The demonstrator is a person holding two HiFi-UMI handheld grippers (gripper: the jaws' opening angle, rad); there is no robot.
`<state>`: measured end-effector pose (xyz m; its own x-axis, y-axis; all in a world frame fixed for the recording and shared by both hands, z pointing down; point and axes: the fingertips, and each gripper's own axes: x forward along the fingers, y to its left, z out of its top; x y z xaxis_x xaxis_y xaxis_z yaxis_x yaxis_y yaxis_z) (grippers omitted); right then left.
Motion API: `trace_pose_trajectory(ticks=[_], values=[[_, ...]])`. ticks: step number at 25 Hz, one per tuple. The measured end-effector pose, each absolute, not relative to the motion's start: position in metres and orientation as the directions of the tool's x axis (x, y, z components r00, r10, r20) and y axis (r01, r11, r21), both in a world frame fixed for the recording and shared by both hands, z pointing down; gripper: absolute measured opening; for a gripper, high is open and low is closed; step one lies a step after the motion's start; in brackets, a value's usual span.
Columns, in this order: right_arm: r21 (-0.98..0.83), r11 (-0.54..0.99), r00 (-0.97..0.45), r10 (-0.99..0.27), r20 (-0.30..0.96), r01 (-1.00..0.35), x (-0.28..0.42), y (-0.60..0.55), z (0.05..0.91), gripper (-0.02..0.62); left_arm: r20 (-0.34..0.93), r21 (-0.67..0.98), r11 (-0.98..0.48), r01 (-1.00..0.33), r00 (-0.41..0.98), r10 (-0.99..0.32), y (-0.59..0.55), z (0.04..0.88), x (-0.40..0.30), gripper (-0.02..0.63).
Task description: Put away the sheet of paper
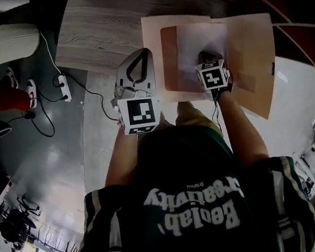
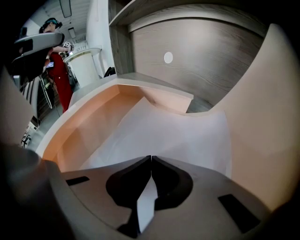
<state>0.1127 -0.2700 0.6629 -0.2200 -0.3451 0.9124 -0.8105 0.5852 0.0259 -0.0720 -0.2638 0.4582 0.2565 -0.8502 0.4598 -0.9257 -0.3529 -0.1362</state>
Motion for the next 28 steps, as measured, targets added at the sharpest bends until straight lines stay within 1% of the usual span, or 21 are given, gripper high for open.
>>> trace_pose_trajectory(ticks=[8, 22, 28], values=[[0.0, 0.581, -0.243, -0.34, 0.909, -0.814, 0.099, -0.271, 0.664, 0.035, 0.465, -0.142, -0.343, -0.929, 0.243, -0.851, -0.26, 0.46, -0.079, 0.018], [-0.044, 0.645, -0.33, -0.331, 0.884, -0.763, 0.045, -0.279, 0.663, 0.035, 0.478, -0.134, -0.296, -0.946, 0.2, -0.855, -0.254, 0.467, -0.103, 0.018], [-0.056, 0.661, -0.347, -0.317, 0.883, -0.748, 0.029, -0.277, 0.663, 0.035, 0.481, -0.128, -0.277, -0.952, 0.185, -0.857, -0.253, 0.469, -0.113, 0.018]])
